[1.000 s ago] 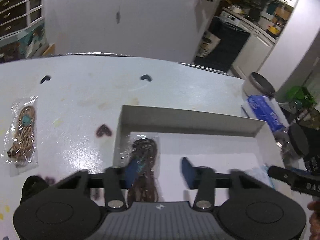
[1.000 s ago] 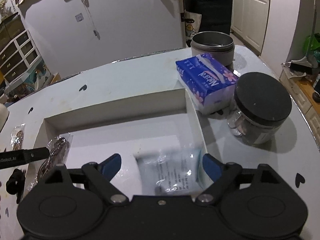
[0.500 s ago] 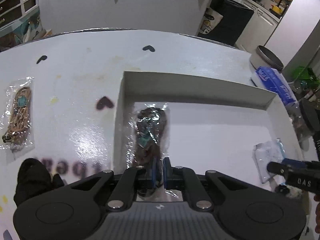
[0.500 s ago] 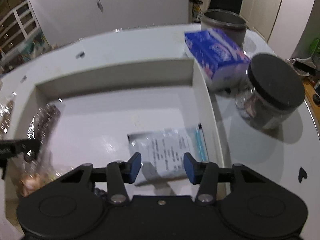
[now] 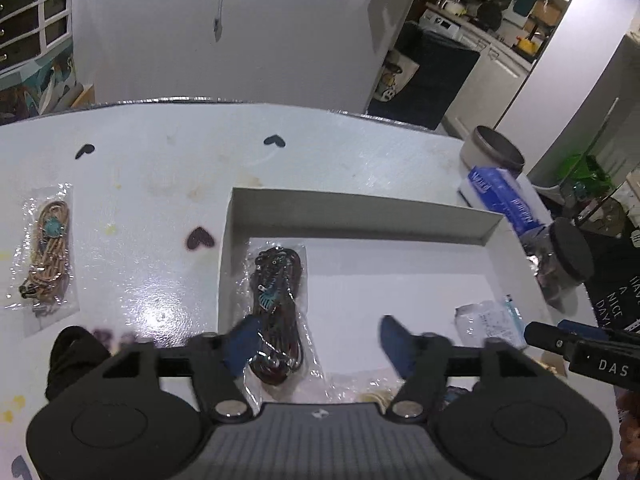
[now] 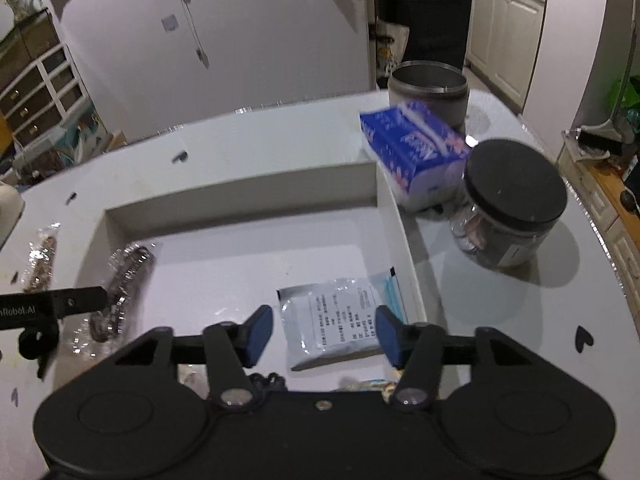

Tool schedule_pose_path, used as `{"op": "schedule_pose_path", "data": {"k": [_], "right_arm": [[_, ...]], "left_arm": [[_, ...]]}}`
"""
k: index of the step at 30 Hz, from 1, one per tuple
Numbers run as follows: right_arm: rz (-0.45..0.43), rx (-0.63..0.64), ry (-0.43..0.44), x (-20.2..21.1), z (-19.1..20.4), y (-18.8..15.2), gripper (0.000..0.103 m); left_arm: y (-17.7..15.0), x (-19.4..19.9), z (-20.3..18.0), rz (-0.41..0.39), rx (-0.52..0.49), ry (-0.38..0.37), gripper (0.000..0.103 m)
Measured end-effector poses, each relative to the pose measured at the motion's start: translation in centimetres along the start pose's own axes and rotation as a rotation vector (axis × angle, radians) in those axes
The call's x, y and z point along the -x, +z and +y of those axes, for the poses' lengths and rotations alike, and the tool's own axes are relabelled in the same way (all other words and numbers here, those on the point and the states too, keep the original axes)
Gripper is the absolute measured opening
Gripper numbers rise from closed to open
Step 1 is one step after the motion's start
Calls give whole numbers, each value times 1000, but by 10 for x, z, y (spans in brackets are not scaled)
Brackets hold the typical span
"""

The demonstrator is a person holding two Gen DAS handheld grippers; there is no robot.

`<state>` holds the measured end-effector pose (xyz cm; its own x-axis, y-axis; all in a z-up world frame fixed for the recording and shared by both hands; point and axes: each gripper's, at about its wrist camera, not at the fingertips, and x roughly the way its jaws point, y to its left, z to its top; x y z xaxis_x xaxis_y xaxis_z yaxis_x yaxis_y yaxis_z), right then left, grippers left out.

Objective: Organize soft objects
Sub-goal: 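Lower both items into the box and open both tools, then move both tools out of the box back over the table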

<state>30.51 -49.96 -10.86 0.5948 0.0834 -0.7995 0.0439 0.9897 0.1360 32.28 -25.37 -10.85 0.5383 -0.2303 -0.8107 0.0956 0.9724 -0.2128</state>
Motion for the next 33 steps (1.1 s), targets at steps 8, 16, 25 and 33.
{"op": "schedule_pose_path", "data": {"k": [8,16,25,33], "right_arm": [[-88,-9,-14,36,3,-8,89],[-196,9,-13,75,12,-15,103],[-247,74,-3,88,57,-23,103],[-225,95,-4,84,120,-28,103]], "left_arm": [[-12,38,-1,-56,-13,15,103],[-28,76,8,-133,-23,39,103],[-37,107,44,-198,-20,63,103],[-26,126,107,-220,-31,76,103]]}}
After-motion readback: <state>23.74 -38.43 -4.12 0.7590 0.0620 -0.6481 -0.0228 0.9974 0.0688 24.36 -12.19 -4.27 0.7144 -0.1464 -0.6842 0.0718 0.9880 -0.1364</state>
